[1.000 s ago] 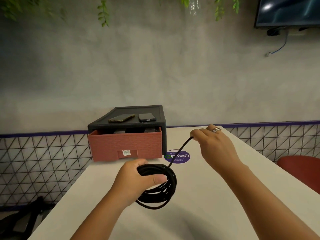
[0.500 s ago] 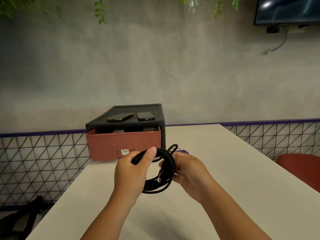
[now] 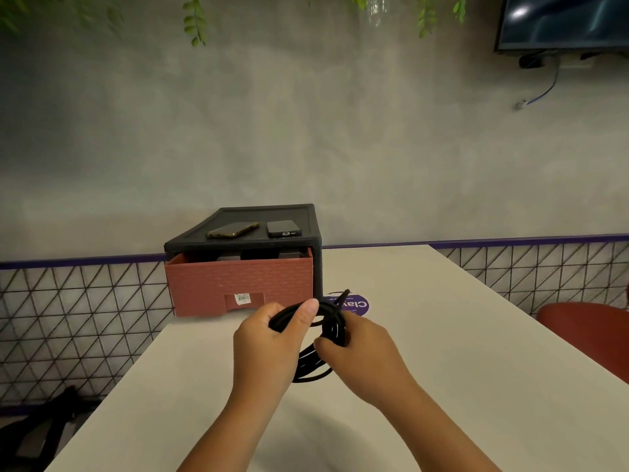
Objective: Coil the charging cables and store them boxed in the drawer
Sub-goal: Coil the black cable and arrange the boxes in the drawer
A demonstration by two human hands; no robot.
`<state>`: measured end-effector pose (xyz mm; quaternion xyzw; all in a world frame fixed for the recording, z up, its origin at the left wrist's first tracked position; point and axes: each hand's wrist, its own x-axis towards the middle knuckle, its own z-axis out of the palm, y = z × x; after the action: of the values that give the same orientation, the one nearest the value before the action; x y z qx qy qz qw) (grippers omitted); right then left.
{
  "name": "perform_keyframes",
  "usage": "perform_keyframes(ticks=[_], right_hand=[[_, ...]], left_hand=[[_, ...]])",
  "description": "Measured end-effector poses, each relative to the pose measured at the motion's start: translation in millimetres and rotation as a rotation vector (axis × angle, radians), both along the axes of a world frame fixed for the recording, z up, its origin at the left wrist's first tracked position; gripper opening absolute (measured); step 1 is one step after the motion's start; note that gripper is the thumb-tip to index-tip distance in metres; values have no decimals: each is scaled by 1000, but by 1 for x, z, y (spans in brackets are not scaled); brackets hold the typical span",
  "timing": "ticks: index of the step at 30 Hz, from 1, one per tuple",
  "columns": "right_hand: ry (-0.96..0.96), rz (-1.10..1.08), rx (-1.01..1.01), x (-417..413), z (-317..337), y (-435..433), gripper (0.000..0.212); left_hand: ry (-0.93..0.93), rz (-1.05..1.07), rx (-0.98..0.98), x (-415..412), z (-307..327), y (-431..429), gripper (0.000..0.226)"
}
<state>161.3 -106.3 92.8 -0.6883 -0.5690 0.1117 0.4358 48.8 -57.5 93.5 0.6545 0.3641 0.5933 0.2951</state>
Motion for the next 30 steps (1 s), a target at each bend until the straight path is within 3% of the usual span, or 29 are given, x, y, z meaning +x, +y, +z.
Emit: perform_keyframes(ticks=[4, 10, 14, 18, 21, 24, 30], right_hand=[[-120, -95, 16, -1, 0, -3, 18], [-163, -116, -9, -7, 1, -5, 41], [-29, -59, -37, -8, 0, -2, 35], [-33, 7, -67, -4, -3, -11, 60], [-251, -52, 3, 7, -2, -26, 33], [-345, -128, 26, 21, 5, -29, 23], [-363, -103, 158, 40, 1, -12, 24]], left_hand=[[79, 34, 137, 3, -1, -2, 44], [229, 141, 361, 4, -12, 3, 49], [290, 191, 452, 2, -13, 1, 45], [135, 236, 244, -7, -3, 9, 51], [-31, 268, 9, -22, 11, 18, 48], [-156, 88, -198, -25, 15, 13, 35], [-404, -294, -465, -23, 24, 3, 37]])
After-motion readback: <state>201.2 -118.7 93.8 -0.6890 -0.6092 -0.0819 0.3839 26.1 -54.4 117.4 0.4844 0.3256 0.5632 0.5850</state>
